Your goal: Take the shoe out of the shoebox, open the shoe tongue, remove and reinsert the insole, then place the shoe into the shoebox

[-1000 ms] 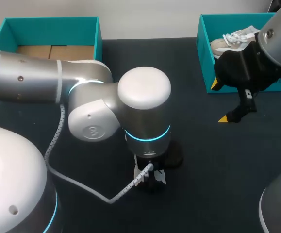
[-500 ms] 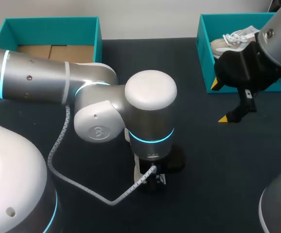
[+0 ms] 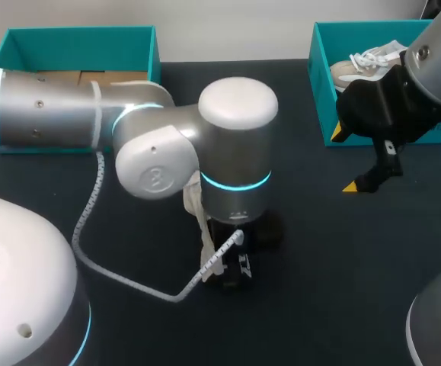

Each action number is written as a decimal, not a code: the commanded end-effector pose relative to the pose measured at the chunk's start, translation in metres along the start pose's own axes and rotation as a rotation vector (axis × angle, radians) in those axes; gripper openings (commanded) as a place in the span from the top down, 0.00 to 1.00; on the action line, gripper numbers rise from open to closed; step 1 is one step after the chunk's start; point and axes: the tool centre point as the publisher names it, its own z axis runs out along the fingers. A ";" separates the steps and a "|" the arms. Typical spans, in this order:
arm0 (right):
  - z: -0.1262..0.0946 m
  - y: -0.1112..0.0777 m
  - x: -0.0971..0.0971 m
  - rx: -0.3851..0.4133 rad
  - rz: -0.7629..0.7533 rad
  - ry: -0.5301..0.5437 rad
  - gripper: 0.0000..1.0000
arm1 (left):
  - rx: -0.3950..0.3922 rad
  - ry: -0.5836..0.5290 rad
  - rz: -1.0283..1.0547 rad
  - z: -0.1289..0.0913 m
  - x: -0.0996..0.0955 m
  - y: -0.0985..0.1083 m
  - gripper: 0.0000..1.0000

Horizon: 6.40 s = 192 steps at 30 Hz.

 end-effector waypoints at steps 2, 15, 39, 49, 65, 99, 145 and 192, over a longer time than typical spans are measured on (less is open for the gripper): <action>0.001 0.002 -0.003 0.004 0.001 0.006 0.00 | 0.039 0.003 0.017 -0.078 0.001 0.030 1.00; 0.001 0.002 -0.003 0.004 0.001 0.006 0.00 | 0.101 -0.018 0.112 -0.176 0.007 0.051 1.00; 0.001 0.002 -0.003 0.004 0.001 0.006 0.00 | 0.111 0.010 0.145 -0.191 -0.032 0.083 1.00; 0.001 0.002 -0.003 0.004 0.001 0.006 0.00 | 0.105 0.028 0.267 -0.207 -0.110 0.157 1.00; 0.001 0.002 -0.003 0.004 0.001 0.006 0.00 | 0.116 -0.017 0.216 -0.228 -0.175 0.246 1.00; 0.001 0.002 -0.003 0.004 0.001 0.006 0.00 | 0.094 -0.004 0.123 -0.226 -0.301 0.344 1.00; 0.001 0.002 -0.003 0.004 0.001 0.006 0.00 | 0.009 -0.021 0.522 -0.217 -0.414 0.414 1.00; 0.001 0.002 -0.003 0.004 0.001 0.006 0.00 | -0.256 0.055 1.589 -0.229 -0.462 0.468 1.00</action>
